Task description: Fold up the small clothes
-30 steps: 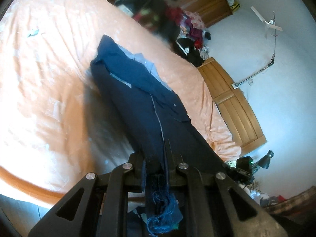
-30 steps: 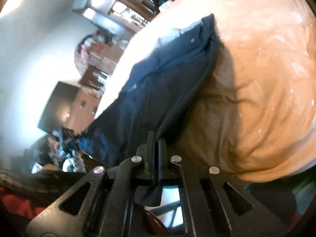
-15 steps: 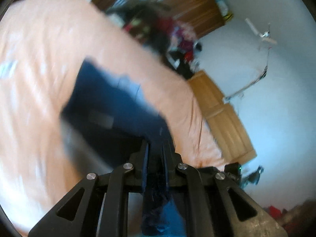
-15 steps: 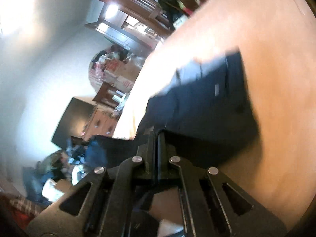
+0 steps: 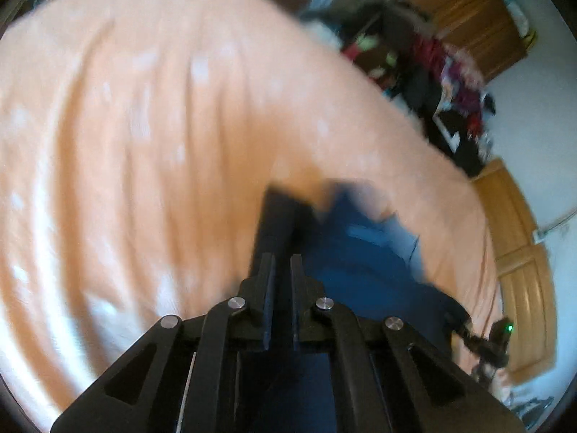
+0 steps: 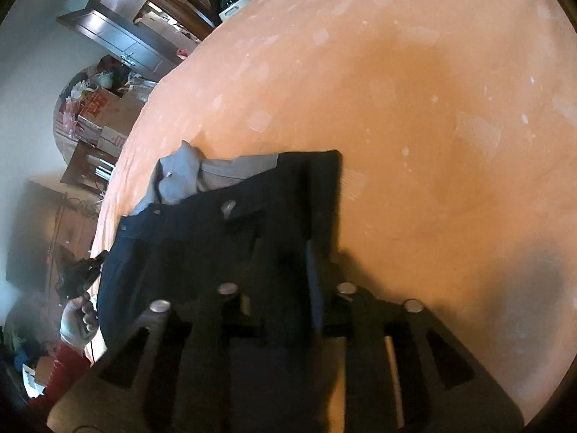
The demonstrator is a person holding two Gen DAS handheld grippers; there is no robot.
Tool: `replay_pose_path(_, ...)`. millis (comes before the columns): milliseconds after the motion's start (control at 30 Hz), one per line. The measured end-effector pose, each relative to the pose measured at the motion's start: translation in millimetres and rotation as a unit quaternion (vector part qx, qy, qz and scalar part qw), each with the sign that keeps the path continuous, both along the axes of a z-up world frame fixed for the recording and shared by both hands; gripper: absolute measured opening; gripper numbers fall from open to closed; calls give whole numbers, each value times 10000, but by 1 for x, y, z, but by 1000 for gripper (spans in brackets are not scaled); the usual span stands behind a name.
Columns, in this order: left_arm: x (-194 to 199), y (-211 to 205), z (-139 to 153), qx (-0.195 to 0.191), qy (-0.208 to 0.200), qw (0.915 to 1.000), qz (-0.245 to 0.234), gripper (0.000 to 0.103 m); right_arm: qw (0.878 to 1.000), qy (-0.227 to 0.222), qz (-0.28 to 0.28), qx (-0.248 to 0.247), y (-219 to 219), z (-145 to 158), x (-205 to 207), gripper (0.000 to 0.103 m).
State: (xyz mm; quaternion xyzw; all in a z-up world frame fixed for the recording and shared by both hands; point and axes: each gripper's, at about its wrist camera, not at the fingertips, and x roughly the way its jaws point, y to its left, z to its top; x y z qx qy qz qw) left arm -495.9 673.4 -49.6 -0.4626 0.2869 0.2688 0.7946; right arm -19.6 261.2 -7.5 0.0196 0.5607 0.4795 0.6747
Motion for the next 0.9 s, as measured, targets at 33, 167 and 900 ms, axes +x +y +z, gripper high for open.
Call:
replay_pose_path(33,3,-1,-4,33,84,9999,-51,5,9999,-100,66,-31,1,-1,-3,29)
replay_pose_path(167,5,-5,9,242,50,9996,-124,32,9966,-681,416,-212,25,4,-13,48)
replay_pose_path(900,-13,-177,59,1591,185,9773,-1388,49,9744,-1815,1280,359,65,66,-214,0)
